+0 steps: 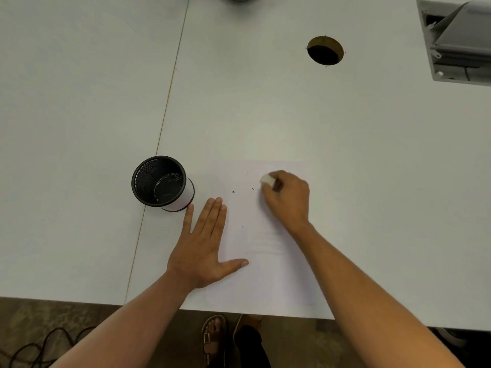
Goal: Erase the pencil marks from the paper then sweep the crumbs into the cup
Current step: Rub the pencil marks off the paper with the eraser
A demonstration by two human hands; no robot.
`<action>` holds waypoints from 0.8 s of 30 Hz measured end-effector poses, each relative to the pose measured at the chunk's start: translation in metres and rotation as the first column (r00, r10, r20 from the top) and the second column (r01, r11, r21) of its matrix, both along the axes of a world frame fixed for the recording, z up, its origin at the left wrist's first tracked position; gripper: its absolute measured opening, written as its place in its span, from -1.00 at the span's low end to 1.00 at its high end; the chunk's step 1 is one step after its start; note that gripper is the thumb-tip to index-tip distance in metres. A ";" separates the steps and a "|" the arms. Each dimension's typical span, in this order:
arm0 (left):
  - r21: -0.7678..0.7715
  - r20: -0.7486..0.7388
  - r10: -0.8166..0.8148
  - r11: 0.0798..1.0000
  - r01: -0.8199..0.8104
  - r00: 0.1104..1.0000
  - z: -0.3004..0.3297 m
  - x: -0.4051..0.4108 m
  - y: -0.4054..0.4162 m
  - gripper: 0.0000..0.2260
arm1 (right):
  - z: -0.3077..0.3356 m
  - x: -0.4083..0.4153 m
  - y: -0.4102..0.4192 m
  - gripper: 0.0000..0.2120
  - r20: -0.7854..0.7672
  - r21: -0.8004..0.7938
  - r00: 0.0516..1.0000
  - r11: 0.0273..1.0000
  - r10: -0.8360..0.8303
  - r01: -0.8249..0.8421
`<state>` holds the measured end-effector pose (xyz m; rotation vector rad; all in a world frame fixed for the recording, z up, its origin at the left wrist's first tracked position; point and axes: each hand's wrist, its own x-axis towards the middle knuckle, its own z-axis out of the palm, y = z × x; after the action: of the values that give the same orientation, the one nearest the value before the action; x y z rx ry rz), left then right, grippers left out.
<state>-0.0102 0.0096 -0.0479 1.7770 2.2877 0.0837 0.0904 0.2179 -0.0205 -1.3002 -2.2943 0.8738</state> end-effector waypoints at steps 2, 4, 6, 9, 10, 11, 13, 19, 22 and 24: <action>0.001 0.000 -0.001 1.000 0.001 1.000 0.000 0.000 0.000 0.01 | 0.003 -0.006 0.002 -0.93 -0.011 0.014 0.999 0.999 -0.038 0.038; 0.002 -0.005 -0.002 1.000 0.002 1.000 0.000 0.000 0.000 0.01 | 0.002 -0.005 -0.017 -0.94 -0.018 0.031 1.000 1.000 -0.005 0.005; 0.011 -0.009 -0.005 1.000 0.005 1.000 -0.001 0.000 0.000 0.01 | -0.002 0.003 -0.050 -0.91 -0.018 0.044 0.995 0.994 0.098 -0.097; 0.019 -0.003 -0.013 1.000 0.013 1.000 -0.002 0.000 0.000 0.01 | -0.005 0.015 -0.089 -0.82 -0.019 0.023 0.969 0.969 0.245 -0.245; 0.018 -0.003 -0.012 1.000 0.012 1.000 -0.002 0.000 0.000 0.01 | -0.005 0.015 -0.085 -0.82 -0.025 0.020 0.969 0.969 0.247 -0.246; 0.014 -0.008 -0.009 1.000 0.009 1.000 -0.002 0.000 0.000 0.01 | -0.005 0.013 -0.076 -0.83 -0.022 0.016 0.976 0.976 0.216 -0.215; 0.007 -0.019 -0.006 1.000 0.006 1.000 -0.002 0.000 0.000 0.01 | -0.003 0.006 -0.047 -0.87 -0.012 0.012 0.995 0.995 0.095 -0.095; 0.005 -0.023 -0.005 1.000 0.005 1.000 -0.001 0.000 0.000 0.02 | 0.001 0.000 -0.019 -0.89 -0.032 -0.003 0.999 1.000 -0.023 0.023; 0.018 -0.024 -0.008 1.000 0.008 1.000 -0.001 0.000 0.000 0.01 | -0.002 0.021 -0.055 -0.87 -0.049 0.007 0.996 0.997 0.074 -0.074; 0.018 -0.023 -0.011 1.000 0.011 1.000 -0.002 0.000 -0.001 0.01 | -0.003 0.040 -0.081 -0.81 -0.034 -0.009 0.986 0.986 0.164 -0.164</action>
<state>-0.0101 0.0091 -0.0499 1.8085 2.2999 0.0822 0.1303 0.1372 -0.0236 -1.1045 -2.3993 0.9560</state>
